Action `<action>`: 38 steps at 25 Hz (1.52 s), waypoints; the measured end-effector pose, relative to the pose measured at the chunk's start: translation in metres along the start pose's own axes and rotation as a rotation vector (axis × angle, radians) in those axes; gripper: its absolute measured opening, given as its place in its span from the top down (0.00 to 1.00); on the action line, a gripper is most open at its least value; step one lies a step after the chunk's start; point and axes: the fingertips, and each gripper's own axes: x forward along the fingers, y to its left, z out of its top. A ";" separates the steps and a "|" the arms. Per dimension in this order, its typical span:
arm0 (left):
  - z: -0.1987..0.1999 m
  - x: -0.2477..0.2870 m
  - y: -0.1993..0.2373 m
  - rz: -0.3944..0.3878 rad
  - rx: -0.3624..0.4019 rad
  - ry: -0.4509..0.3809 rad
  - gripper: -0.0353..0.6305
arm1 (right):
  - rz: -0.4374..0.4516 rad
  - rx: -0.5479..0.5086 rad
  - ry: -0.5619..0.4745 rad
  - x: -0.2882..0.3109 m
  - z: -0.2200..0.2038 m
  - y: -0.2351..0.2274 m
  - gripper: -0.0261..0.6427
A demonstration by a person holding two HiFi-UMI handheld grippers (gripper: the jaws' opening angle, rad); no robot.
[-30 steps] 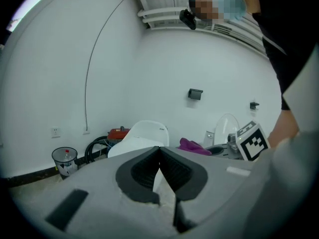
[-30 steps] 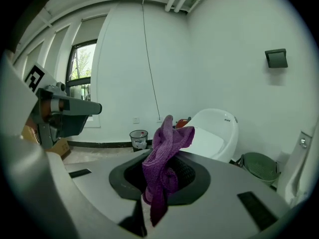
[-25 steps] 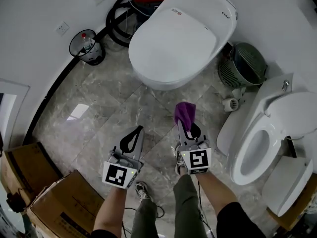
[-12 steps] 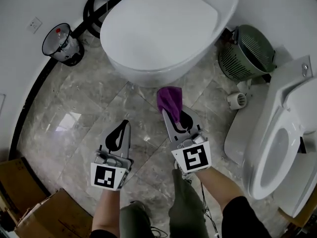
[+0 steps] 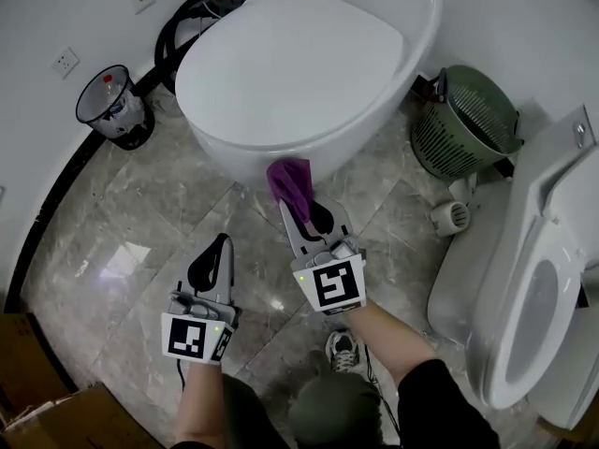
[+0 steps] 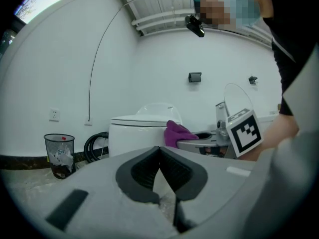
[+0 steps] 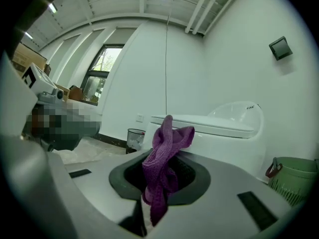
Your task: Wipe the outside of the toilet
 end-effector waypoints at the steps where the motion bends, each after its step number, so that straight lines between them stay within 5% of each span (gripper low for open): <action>1: -0.001 0.002 -0.001 -0.003 -0.003 0.001 0.94 | -0.008 0.007 0.004 0.002 -0.003 -0.004 0.86; 18: -0.034 0.048 -0.017 -0.006 -0.039 0.039 0.94 | -0.001 0.096 -0.019 -0.001 -0.023 -0.100 0.85; 38: -0.071 0.080 -0.052 -0.024 -0.063 0.075 0.94 | -0.534 0.102 0.122 0.005 -0.094 -0.379 0.86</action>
